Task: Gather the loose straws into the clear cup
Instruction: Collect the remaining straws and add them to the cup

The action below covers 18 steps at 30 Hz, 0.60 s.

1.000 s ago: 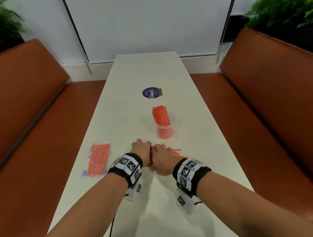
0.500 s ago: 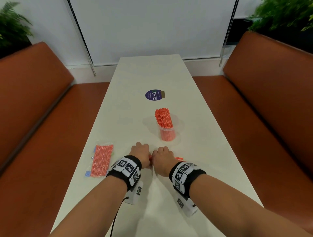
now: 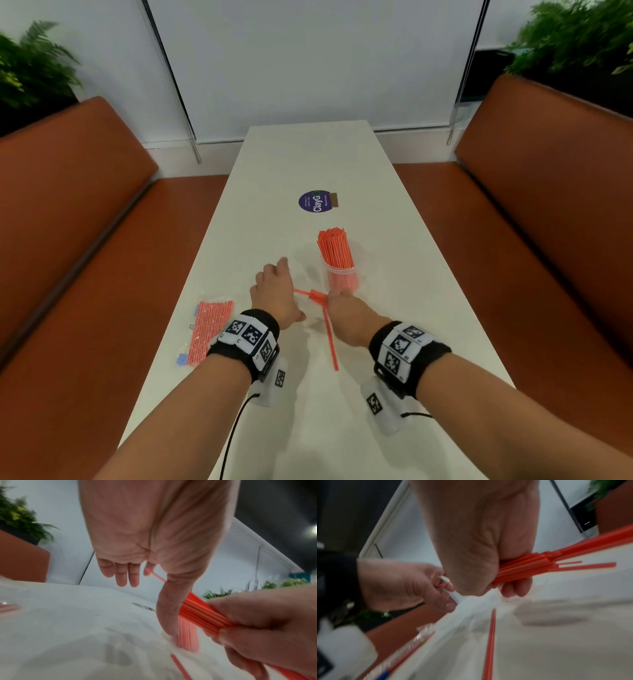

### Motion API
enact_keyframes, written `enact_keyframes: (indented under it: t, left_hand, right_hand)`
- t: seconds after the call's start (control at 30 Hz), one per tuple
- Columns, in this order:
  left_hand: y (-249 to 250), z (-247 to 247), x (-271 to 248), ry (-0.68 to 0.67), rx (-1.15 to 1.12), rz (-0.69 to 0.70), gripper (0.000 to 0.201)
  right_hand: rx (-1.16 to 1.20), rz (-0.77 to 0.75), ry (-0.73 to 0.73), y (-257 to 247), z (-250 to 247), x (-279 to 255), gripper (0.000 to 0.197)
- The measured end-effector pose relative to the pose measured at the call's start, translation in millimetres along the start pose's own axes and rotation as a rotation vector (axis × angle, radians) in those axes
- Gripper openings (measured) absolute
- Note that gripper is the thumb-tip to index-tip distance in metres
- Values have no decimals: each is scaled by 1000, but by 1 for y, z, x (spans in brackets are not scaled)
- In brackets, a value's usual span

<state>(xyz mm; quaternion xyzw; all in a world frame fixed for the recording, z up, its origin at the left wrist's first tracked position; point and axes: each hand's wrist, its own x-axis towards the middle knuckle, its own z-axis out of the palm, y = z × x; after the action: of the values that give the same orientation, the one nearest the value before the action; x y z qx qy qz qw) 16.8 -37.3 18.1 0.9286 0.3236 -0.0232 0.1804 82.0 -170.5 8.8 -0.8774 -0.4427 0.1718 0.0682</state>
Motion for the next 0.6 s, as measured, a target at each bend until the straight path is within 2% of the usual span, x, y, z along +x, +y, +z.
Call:
enact_keyframes:
  t: [0.1, 0.23, 0.3, 0.37, 0.47, 0.53, 0.6]
  left_hand:
    - [1, -13, 10, 26, -232, -109, 122]
    - [7, -17, 20, -70, -229, -129, 111]
    - [18, -15, 22, -158, -221, -84, 114]
    - [31, -11, 25, -226, -261, -37, 124]
    - [49, -3, 38, -219, -449, -11, 136]
    - [56, 4, 50, -195, -600, -20, 147]
    - [62, 7, 55, -194, -743, -26, 141]
  right_hand:
    - [126, -12, 11, 12, -34, -5, 38]
    - [280, -69, 97, 20, -79, -2, 10]
    - [414, -116, 253, 21, -101, 7, 7]
    - [578, -153, 441, 21, -116, 21, 13]
    - [827, -153, 672, 23, -124, 48, 6]
    - [901, -141, 759, 26, -119, 62, 4]
    - [935, -127, 770, 28, -106, 72, 4]
